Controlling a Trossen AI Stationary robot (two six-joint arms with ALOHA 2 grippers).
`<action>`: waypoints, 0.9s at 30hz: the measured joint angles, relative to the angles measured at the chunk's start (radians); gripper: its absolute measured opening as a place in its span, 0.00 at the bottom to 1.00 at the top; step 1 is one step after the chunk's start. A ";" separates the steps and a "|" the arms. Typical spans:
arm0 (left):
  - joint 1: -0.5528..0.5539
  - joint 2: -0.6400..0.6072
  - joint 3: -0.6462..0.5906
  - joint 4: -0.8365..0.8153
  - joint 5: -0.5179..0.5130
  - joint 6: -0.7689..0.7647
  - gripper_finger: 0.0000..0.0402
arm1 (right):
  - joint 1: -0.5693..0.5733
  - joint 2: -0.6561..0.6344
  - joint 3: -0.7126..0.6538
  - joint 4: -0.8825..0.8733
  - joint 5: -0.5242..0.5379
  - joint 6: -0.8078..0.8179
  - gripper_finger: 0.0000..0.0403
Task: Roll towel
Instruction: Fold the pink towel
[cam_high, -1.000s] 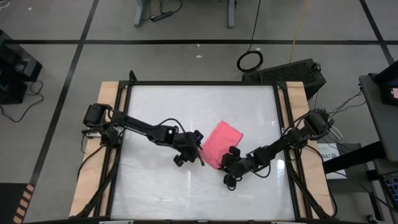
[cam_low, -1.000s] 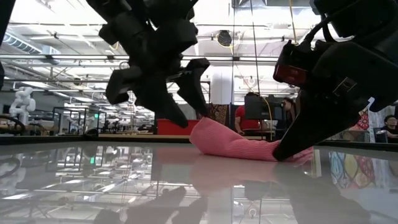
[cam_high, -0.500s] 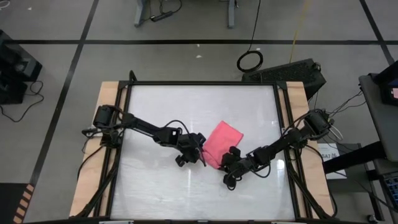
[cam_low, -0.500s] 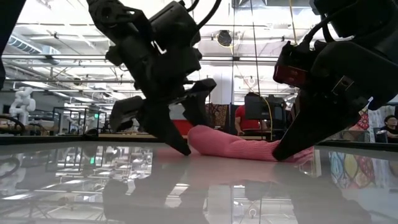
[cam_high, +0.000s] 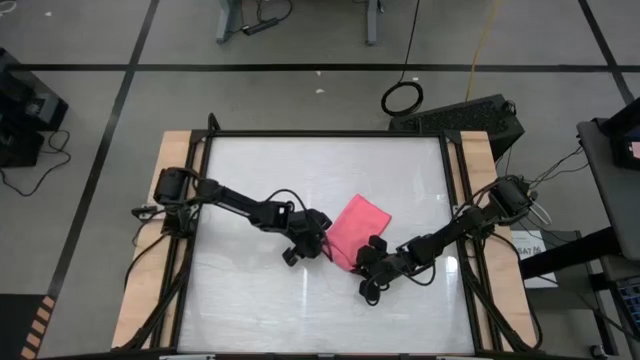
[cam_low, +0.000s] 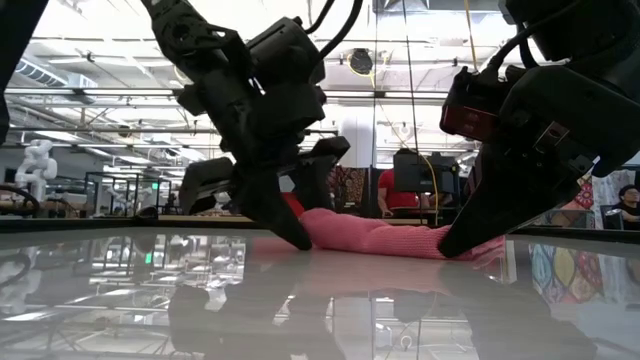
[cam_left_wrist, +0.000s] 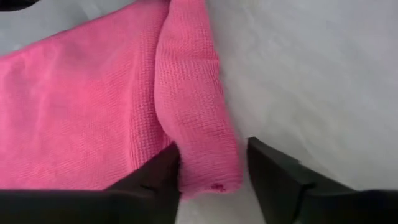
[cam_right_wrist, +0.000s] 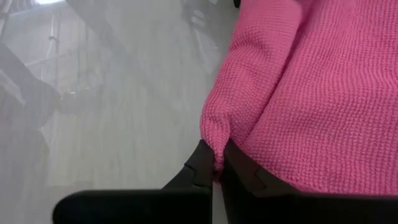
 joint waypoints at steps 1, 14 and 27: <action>0.001 0.001 0.000 0.000 0.007 0.000 0.39 | 0.000 0.000 0.000 0.004 0.000 0.000 0.01; 0.018 0.010 0.047 -0.072 0.183 -0.182 0.02 | 0.008 -0.049 -0.003 -0.011 -0.036 -0.064 0.03; 0.052 0.079 0.058 -0.091 0.532 -0.652 0.01 | 0.071 -0.207 -0.002 -0.170 0.118 -0.248 0.48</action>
